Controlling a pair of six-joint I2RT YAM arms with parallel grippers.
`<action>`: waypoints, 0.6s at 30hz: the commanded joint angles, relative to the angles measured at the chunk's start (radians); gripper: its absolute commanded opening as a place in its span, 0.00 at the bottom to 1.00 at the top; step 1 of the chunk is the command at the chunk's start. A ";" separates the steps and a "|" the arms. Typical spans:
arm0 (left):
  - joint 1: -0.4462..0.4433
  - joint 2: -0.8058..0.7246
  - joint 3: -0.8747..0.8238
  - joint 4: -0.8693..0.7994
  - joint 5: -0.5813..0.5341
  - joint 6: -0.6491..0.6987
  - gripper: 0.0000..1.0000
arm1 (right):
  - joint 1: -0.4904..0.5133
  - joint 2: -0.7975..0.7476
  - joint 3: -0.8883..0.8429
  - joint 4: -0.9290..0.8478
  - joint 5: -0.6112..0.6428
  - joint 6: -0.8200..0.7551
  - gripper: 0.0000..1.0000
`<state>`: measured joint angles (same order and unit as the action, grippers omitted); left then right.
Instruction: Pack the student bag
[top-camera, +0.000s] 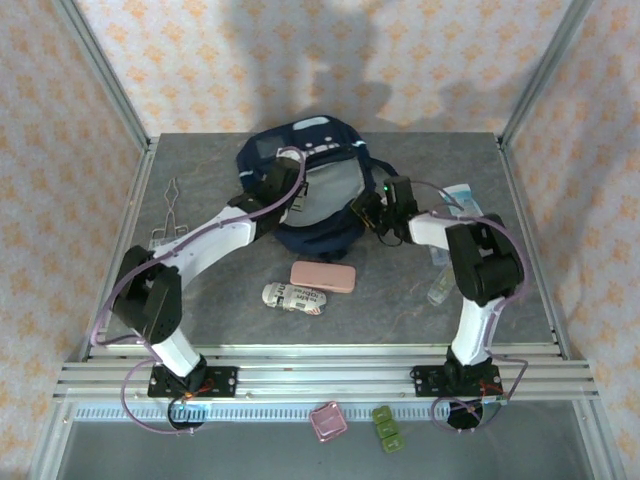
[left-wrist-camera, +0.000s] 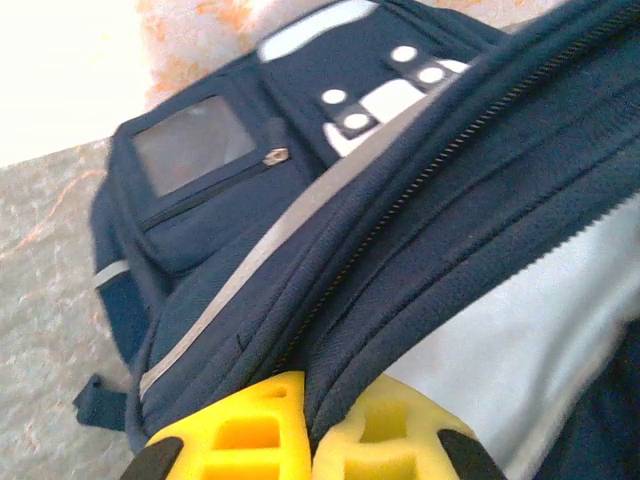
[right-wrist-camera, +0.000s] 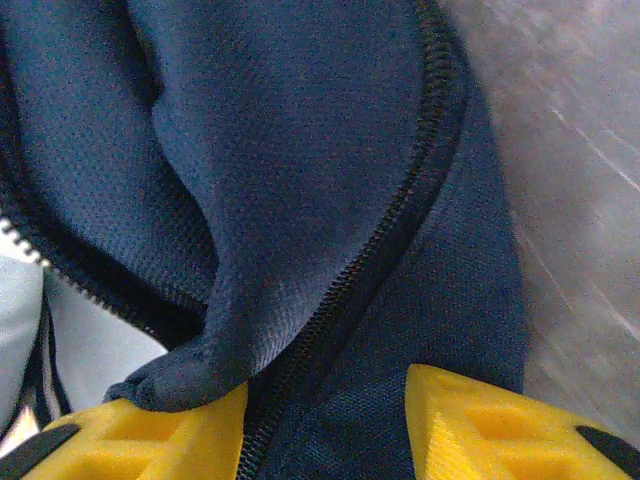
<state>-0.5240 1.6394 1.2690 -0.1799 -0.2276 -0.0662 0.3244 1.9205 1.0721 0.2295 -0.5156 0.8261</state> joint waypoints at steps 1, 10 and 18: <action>0.001 -0.075 -0.004 -0.012 0.027 -0.083 0.00 | -0.010 0.103 0.163 -0.022 0.078 -0.009 0.45; 0.034 0.028 0.156 -0.025 -0.104 0.015 0.00 | -0.031 0.199 0.333 -0.171 0.170 -0.065 0.44; 0.037 0.059 0.265 -0.087 -0.072 0.047 0.00 | -0.031 -0.048 0.176 -0.185 0.196 -0.244 0.49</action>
<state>-0.4820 1.6955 1.4700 -0.3145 -0.2787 -0.0425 0.2897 2.0338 1.2945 0.0628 -0.3618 0.6891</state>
